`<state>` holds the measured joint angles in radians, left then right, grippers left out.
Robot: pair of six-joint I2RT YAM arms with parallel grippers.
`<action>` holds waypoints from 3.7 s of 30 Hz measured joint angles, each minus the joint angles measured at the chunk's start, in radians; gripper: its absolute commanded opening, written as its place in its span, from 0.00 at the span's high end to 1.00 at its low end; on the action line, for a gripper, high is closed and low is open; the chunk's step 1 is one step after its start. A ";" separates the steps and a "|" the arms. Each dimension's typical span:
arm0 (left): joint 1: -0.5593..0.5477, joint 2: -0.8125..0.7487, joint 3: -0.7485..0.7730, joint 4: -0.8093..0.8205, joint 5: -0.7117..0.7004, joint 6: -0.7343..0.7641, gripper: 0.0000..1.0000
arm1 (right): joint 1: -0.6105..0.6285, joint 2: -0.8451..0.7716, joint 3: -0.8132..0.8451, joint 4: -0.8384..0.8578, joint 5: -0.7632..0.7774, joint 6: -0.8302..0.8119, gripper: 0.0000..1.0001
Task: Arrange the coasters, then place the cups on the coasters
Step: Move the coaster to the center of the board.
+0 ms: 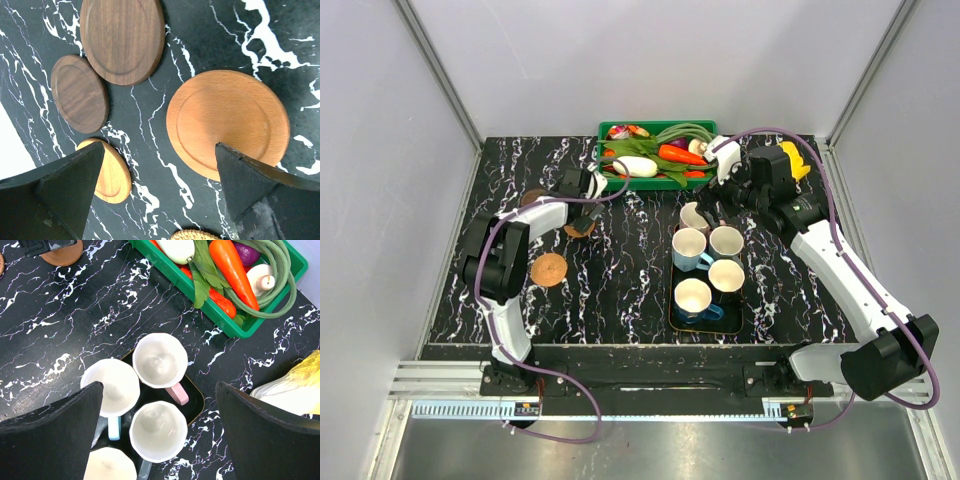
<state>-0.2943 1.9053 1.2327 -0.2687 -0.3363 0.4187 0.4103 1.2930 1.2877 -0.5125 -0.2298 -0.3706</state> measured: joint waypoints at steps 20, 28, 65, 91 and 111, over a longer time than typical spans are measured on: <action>-0.042 -0.040 -0.048 0.006 0.053 0.011 0.01 | 0.000 0.000 0.000 0.000 0.000 0.000 0.00; -0.044 -0.052 -0.058 -0.006 0.083 0.012 0.01 | 0.000 0.000 0.000 0.000 0.000 0.000 0.00; 0.195 0.267 0.402 -0.110 -0.159 -0.059 0.01 | 0.000 -0.013 -0.013 0.014 0.000 -0.012 0.00; 0.241 0.383 0.609 -0.201 -0.171 -0.051 0.01 | -0.001 -0.013 -0.015 0.015 0.000 -0.015 0.00; 0.265 0.105 0.236 -0.287 -0.283 -0.039 0.01 | -0.001 -0.005 -0.018 0.019 0.000 -0.016 0.00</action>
<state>-0.0292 2.0102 1.4689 -0.5560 -0.6193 0.3794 0.4095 1.2877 1.2697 -0.4938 -0.2302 -0.3866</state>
